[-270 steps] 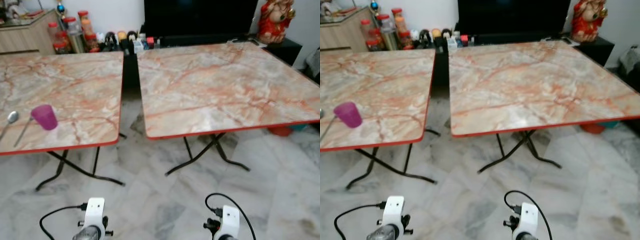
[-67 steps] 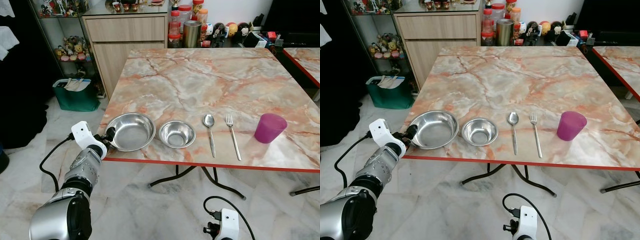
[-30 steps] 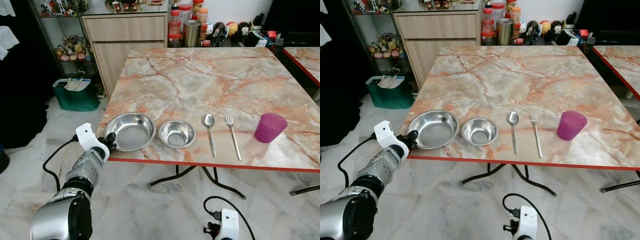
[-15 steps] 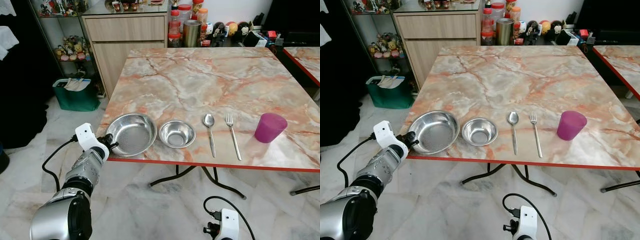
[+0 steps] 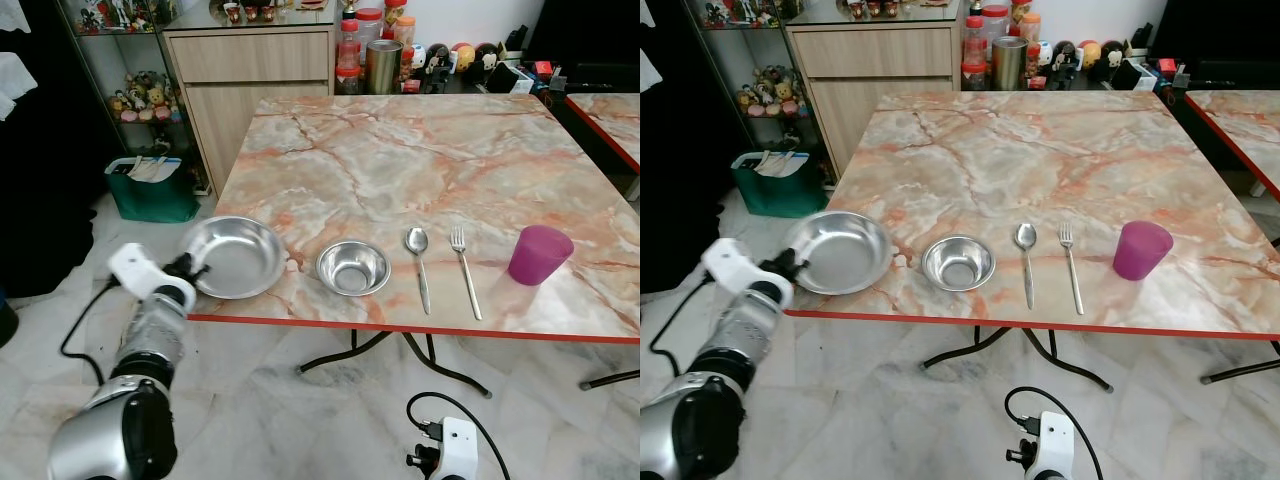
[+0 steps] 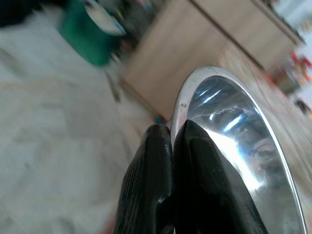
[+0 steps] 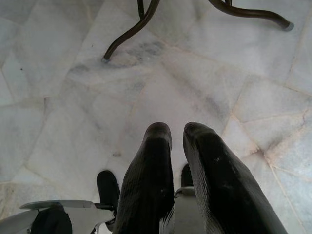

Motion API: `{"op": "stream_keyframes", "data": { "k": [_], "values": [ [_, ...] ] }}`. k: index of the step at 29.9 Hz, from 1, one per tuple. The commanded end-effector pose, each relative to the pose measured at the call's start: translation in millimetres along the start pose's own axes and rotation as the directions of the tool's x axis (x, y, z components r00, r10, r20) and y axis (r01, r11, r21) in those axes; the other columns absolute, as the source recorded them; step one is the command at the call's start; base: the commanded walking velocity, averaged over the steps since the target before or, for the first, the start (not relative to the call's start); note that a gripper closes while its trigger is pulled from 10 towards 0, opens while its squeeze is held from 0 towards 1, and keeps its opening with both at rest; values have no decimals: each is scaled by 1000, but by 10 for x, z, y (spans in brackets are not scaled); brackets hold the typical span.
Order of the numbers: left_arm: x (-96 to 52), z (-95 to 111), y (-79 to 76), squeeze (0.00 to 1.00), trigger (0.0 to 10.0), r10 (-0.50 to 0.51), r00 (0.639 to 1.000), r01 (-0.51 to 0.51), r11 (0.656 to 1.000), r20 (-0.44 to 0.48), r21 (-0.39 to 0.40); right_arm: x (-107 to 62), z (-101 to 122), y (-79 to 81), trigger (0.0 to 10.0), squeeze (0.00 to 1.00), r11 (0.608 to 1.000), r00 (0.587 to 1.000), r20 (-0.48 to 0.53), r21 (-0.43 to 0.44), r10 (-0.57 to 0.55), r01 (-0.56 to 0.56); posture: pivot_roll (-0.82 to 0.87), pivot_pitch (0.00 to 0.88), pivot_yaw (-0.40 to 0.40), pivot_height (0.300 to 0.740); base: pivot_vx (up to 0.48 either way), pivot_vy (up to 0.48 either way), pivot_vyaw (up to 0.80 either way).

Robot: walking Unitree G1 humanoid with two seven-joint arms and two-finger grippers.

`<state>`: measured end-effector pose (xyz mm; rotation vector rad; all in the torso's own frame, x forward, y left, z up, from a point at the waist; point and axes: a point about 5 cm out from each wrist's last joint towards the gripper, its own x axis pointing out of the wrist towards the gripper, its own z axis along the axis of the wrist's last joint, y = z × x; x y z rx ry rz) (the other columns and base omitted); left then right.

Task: Setting the table

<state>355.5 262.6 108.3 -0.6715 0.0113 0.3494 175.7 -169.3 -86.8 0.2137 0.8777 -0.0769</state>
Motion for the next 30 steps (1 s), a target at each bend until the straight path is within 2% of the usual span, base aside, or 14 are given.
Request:
{"op": "stream_keyframes", "data": {
  "k": [1, 4, 9, 12, 13, 15, 17, 19, 20, 21, 22, 26, 28, 30],
  "values": [
    [-35, 214, 257, 0, 10000, 116, 987, -113, 993, 112, -27, 3, 1, 21, 10000, 0, 1000, 1000, 0, -6, 7, -7, 50, 0, 26, 740, 0, 0, 0],
    [-92, 411, 496, 0, 10000, 215, 955, -210, 977, 204, -44, 4, 2, 25, 10000, 0, 1000, 1000, 0, -6, 9, -9, 55, 0, 23, 740, 0, 0, 0],
    [-186, 594, 770, 0, 10000, 321, 907, -328, 944, 274, -22, 4, 1, 25, 10000, 0, 1000, 1000, -2, -9, 10, -10, 60, 0, 22, 740, 0, 0, 0],
    [-309, 689, 1036, 0, 10000, 408, 859, -448, 891, 308, 70, 4, -1, 26, 10000, 0, 1000, 1000, -3, -8, 10, -10, 59, 0, 22, 740, 0, 0, 0],
    [-309, 689, 1036, 0, 10000, 408, 859, -448, 891, 308, 70, 4, -1, 26, 10000, 0, 1000, 1000, -3, -8, 10, -10, 59, 0, 22, 740, 0, 0, 0],
    [-377, 682, 1157, 0, 10000, 434, 847, -496, 854, 308, 159, 3, -2, 26, 10000, 0, 1000, 1000, -2, -7, 10, -10, 56, 0, 23, 740, 0, 0, 0],
    [-377, 682, 1157, 0, 10000, 434, 847, -496, 854, 308, 159, 3, -2, 26, 10000, 0, 1000, 1000, -2, -7, 10, -10, 56, 0, 23, 740, 0, 0, 0],
    [-428, 630, 1233, 0, 10000, 443, 845, -523, 803, 300, 286, 3, -1, 26, 10000, 0, 1000, 1000, -2, -7, 10, -10, 56, 0, 23, 740, 0, 0, 0],
    [-428, 630, 1233, 0, 10000, 443, 845, -523, 803, 300, 286, 3, -1, 26, 10000, 0, 1000, 1000, -2, -7, 10, -10, 56, 0, 23, 740, 0, 0, 0],
    [-481, 492, 1301, 0, 10000, 453, 853, -523, 739, 261, 426, 3, 0, 23, 10000, 0, 1000, 1000, -2, -7, 9, -9, 56, 0, 23, 740, 0, 0, 0],
    [-481, 492, 1301, 0, 10000, 453, 853, -523, 739, 261, 426, 3, 0, 23, 10000, 0, 1000, 1000, -2, -7, 9, -9, 56, 0, 23, 740, 0, 0, 0],
    [-581, 131, 1365, 0, 10000, 432, 893, -397, 618, 129, 679, 2, -1, 15, 10000, 0, 1000, 1000, -2, -5, 5, -5, 46, 0, 28, 740, 0, 0, 0],
    [-666, -169, 1397, 0, 10000, 432, 901, -281, 640, -33, 715, 0, 0, 5, 10000, 0, 1000, 1000, 1, 0, -1, 1, 45, 0, 28, 740, 0, 0, 0],
    [-723, -343, 1399, 0, 10000, 425, 896, -209, 656, -127, 725, 0, 0, 1, 10000, 0, 1000, 1000, 1, -1, -3, 3, 47, 0, 27, 740, 0, 0, 0]
  ]
}}
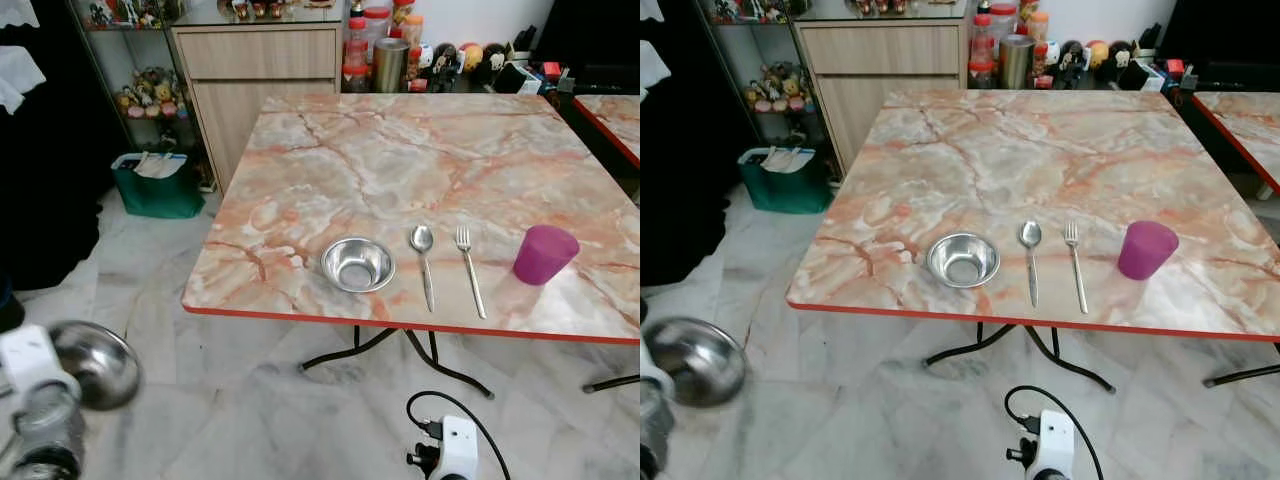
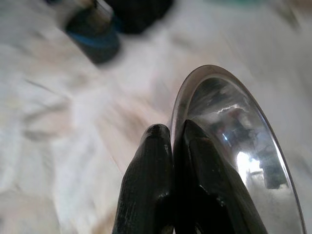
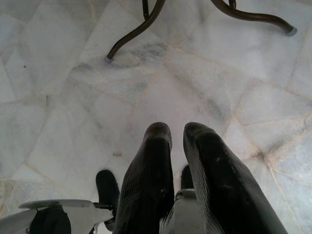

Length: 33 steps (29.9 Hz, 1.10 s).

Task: Setting the table

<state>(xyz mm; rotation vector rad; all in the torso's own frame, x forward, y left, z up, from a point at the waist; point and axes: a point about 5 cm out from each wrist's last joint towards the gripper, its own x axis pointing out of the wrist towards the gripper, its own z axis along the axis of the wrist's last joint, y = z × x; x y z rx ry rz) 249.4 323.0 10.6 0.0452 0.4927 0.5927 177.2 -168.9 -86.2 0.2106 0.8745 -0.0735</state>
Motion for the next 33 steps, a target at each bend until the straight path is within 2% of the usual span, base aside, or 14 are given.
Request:
{"op": "stream_keyframes", "data": {
  "k": [1, 3, 4, 5, 10, 12, 13, 21, 26, 33],
  "values": [
    [-32, -123, -64, 0, 10000, -70, 996, 73, 996, -56, 55, -5, -16, -6, 10000, 0, 1000, 1000, -3, 2, -4, 4, 47, 0, 27, 740, 0, 0, 0],
    [-113, -325, -234, 0, 10000, -165, 977, 182, 976, -139, 123, -7, -21, -11, 10000, 0, 1000, 1000, -4, 1, -6, 6, 46, 0, 27, 740, 0, 0, 0],
    [-113, -325, -234, 0, 10000, -165, 977, 182, 976, -139, 123, -7, -21, -11, 10000, 0, 1000, 1000, -4, 1, -6, 6, 46, 0, 27, 740, 0, 0, 0],
    [-149, -398, -301, 0, 10000, -198, 966, 220, 968, -168, 122, -7, -21, -12, 10000, 0, 1000, 1000, -4, 1, -6, 6, 46, 0, 27, 740, 0, 0, 0],
    [-230, -498, -524, 0, 10000, -276, 940, 297, 952, -202, 77, -4, -8, -10, 10000, 0, 1000, 1000, 0, 2, -4, 4, 44, 0, 26, 740, 0, 0, 0],
    [-242, -506, -555, 0, 10000, -284, 937, 304, 949, -201, 79, -3, -6, -8, 10000, 0, 1000, 1000, 0, 2, -3, 3, 44, 0, 26, 740, 0, 0, 0],
    [-273, -540, -624, 0, 10000, -303, 930, 320, 946, -209, 53, -1, -2, 0, 10000, 0, 1000, 1000, 1, 3, -1, 1, 47, 0, 25, 740, 0, 0, 0],
    [-311, -584, -699, 0, 10000, -314, 923, 330, 944, -224, 35, 2, 11, 4, 10000, 0, 1000, 1000, 7, 8, 1, -1, 39, 0, 26, 740, 0, 0, 0],
    [-324, -575, -754, 0, 10000, -327, 921, 338, 941, -214, 18, -4, 4, -29, 10000, 0, 1000, 1000, 3, -3, -6, 6, 33, 0, 23, 740, 0, -313, 0],
    [-350, -630, -750, 0, 10000, -327, 917, 341, 940, -229, 19, -6, -2, -57, 10000, 0, 1000, 1000, -12, 8, -20, 21, 28, 0, 21, 740, 0, -429, 0]
  ]
}}
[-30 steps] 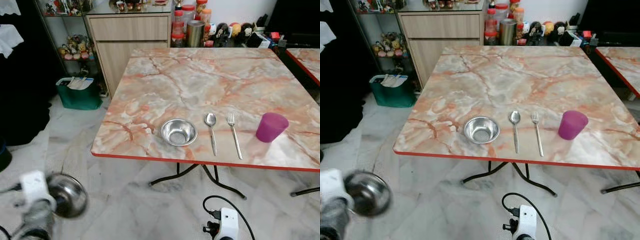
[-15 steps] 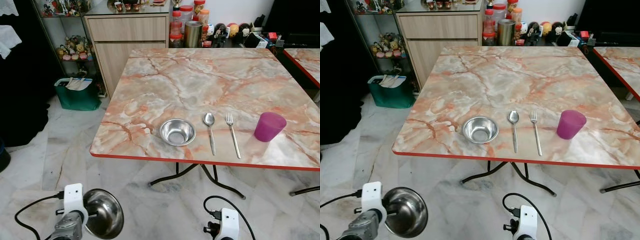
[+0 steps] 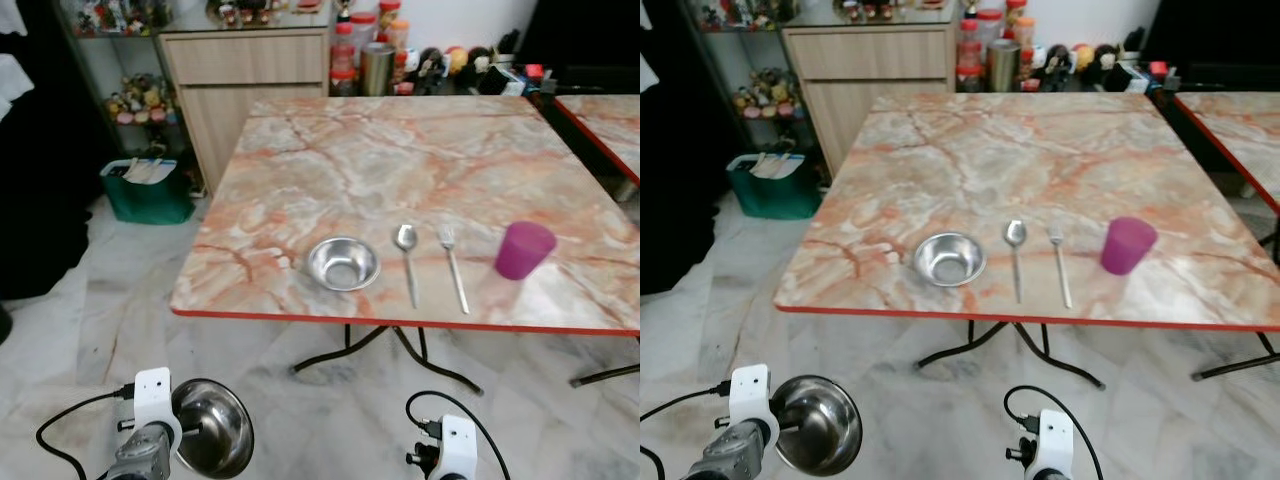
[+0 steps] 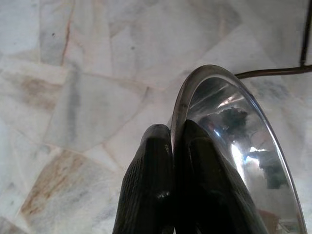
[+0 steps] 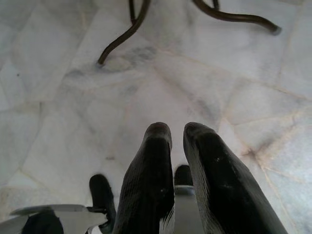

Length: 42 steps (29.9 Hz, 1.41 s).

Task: Setting the table

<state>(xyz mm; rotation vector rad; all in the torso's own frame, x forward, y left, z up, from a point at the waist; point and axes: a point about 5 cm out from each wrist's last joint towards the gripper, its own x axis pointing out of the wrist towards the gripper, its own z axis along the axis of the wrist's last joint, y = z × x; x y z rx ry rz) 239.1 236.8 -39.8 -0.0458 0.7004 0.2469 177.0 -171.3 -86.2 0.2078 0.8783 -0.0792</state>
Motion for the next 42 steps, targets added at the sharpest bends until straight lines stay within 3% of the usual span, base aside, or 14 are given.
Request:
{"op": "stream_keyframes", "data": {
  "k": [1, 22, 27, 31, 42],
  "values": [
    [-15, -69, -1, 0, 10000, 1, 1000, -1, 1000, -23, -2, -3, -10, -40, 10000, 0, 1000, 1000, -17, 8, -20, 21, 29, 0, 19, 740, 0, -446, 0],
    [-28, -128, -38, 0, 10000, -8, 999, 7, 1000, -38, -10, -8, -5, -59, 10000, 0, 1000, 1000, -13, -16, -11, 11, 23, 0, 10, 740, 0, -427, -112],
    [-26, -122, -49, 0, 10000, -8, 999, 7, 1000, -36, -15, -9, 29, -72, 10000, 0, 998, 1000, 12, -59, -7, 8, 23, 0, 5, 740, 0, -398, 318],
    [-28, -133, -58, 0, 10000, -9, 999, 8, 1000, -38, -17, -10, 16, -75, 10000, 0, 1000, 1000, 5, -16, -17, 17, 24, 0, 5, 740, 0, -394, 597],
    [-33, -155, -72, 0, 10000, -15, 999, 14, 1000, -45, -20, -18, -23, -71, 10000, 0, 1000, 1000, -3, 2, -17, 17, 18, 0, 7, 740, 154, -388, 0]
  ]
}}
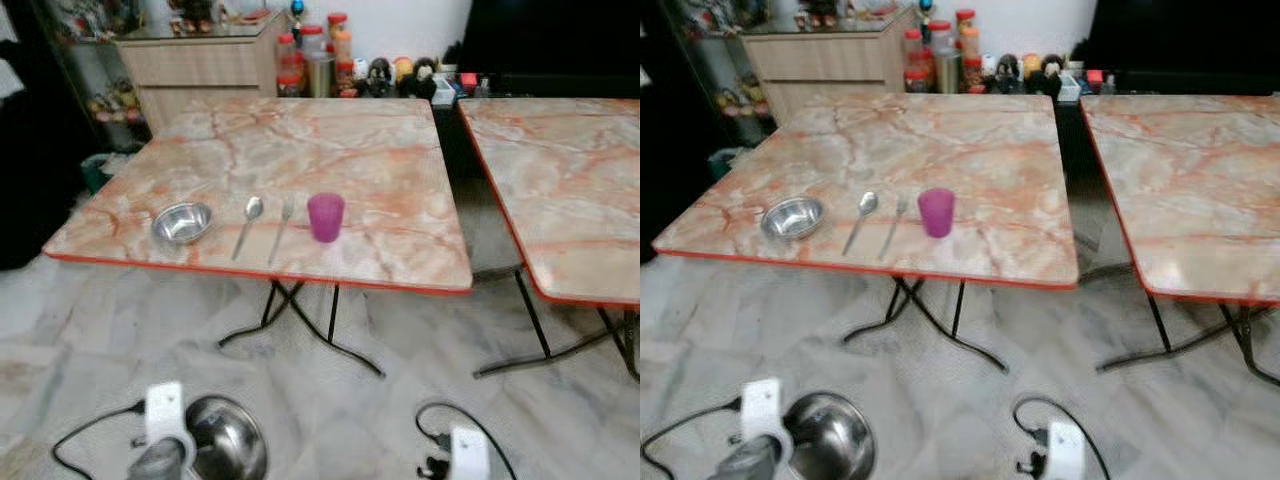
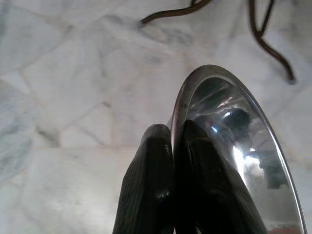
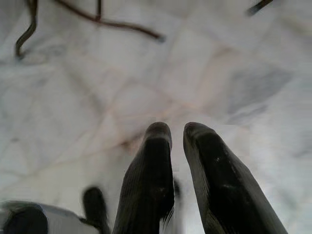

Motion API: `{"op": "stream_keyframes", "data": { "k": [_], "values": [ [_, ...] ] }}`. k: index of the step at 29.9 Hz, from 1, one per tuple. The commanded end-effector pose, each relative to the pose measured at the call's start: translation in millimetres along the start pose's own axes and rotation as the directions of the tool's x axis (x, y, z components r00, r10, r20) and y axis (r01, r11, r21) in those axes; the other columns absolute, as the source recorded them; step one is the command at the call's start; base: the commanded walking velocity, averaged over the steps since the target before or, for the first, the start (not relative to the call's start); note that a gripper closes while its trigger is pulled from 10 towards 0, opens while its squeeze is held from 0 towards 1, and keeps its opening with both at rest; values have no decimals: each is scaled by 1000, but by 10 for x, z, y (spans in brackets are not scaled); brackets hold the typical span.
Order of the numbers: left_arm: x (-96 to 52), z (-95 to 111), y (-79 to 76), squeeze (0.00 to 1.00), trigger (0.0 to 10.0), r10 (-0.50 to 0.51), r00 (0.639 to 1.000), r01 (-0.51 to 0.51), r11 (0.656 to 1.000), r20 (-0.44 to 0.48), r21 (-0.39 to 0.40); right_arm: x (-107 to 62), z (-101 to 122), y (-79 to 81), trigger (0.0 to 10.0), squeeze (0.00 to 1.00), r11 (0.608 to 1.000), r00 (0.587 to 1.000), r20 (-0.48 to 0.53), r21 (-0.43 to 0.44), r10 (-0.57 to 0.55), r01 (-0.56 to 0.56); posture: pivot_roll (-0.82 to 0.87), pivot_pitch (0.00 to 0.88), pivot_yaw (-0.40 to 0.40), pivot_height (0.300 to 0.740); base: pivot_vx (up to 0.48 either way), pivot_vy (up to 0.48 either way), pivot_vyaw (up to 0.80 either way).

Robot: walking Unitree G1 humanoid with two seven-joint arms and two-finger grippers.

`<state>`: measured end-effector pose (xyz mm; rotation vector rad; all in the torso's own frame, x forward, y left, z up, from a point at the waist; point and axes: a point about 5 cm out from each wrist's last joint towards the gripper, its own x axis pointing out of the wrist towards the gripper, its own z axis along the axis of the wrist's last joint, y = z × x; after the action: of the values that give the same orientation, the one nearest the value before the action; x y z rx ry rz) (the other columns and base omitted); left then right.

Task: Setting the table

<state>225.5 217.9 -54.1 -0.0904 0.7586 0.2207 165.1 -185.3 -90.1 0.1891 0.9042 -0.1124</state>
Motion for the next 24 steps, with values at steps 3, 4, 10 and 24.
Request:
{"op": "stream_keyframes", "data": {
  "k": [3, 4, 10, 24],
  "values": [
    [6, 63, 83, 0, 10000, 20, 1000, -20, 1000, 17, 4, 24, 59, 86, 10000, 0, 1000, 1000, 18, 7, 20, -21, 15, 0, 9, 740, 245, -382, 0],
    [6, 59, 82, 0, 10000, 20, 1000, -20, 1000, 17, 4, 24, 58, 84, 10000, 0, 1000, 1000, 18, 7, 20, -20, 14, 0, 10, 740, 247, -379, 0],
    [2, 42, 78, 0, 10000, 18, 1000, -18, 1000, 13, 6, 21, 48, 78, 10000, 0, 1000, 1000, 16, 4, 18, -18, 10, 0, 11, 740, 246, -379, 0],
    [2, 32, 50, 0, 10000, 2, 1000, -2, 1000, 11, 7, 23, 47, 58, 10000, 0, 1000, 1000, 3, 27, -2, 2, 6, 0, 10, 740, 250, -379, -102]
  ]
}}
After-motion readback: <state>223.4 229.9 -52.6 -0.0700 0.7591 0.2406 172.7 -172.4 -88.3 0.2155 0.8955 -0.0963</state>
